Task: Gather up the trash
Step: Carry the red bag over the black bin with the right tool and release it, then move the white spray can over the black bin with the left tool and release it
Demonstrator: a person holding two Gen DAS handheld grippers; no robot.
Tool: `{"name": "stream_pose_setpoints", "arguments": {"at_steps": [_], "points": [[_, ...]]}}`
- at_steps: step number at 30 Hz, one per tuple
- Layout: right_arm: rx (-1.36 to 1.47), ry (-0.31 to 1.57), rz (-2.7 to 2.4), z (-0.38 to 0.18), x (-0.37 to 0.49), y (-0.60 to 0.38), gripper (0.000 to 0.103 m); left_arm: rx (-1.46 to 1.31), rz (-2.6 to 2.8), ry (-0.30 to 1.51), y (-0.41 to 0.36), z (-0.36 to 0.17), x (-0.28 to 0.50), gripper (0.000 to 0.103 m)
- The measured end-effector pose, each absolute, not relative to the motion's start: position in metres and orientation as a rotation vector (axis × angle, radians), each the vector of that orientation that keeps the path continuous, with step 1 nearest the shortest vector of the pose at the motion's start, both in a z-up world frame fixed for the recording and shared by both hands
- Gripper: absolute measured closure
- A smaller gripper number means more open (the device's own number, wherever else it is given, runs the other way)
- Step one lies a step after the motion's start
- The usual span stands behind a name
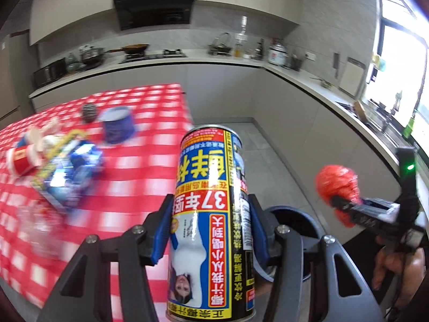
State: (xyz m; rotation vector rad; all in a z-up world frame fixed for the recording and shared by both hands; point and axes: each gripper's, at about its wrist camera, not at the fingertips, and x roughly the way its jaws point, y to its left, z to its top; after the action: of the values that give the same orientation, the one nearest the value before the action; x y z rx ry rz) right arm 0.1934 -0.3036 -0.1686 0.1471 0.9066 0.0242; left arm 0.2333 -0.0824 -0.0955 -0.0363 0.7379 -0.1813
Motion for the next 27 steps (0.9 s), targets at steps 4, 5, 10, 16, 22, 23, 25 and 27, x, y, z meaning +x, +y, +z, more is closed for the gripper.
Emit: {"name": "stream_pose_setpoints", "arguments": {"at_steps": [4,5,10,16,22,23,25,27], "points": [[0.168,0.936,0.040,-0.199,0.202,-0.331,0.064,-0.034,-0.200,0.749,-0.119,-0.109,0.245,0.049],[0.167,0.947,0.046,-0.209,0.205,-0.338,0.064,-0.035,-0.200,0.760,-0.127,-0.115,0.248,0.049],[0.166,1.007,0.066,-0.247,0.218,-0.358,0.031,-0.035,-0.194,0.804,-0.155,-0.142,0.253,0.049],[0.211,0.979,0.029,-0.257,0.217,-0.389,0.017,-0.029,-0.153,0.849,-0.176,-0.168,0.247,0.049],[0.207,0.986,-0.045,-0.266,0.218,-0.413,0.017,-0.059,-0.136,0.916,-0.209,-0.216,0.245,0.049],[0.214,0.987,-0.041,-0.268,0.216,-0.417,0.017,-0.063,-0.143,0.940,-0.218,-0.229,0.244,0.049],[0.213,0.984,-0.058,-0.271,0.210,-0.426,0.017,-0.066,-0.157,0.974,-0.231,-0.246,0.245,0.049],[0.219,0.982,-0.073,-0.272,0.206,-0.434,0.017,-0.071,-0.172,1.000,-0.245,-0.261,0.246,0.049]]}}
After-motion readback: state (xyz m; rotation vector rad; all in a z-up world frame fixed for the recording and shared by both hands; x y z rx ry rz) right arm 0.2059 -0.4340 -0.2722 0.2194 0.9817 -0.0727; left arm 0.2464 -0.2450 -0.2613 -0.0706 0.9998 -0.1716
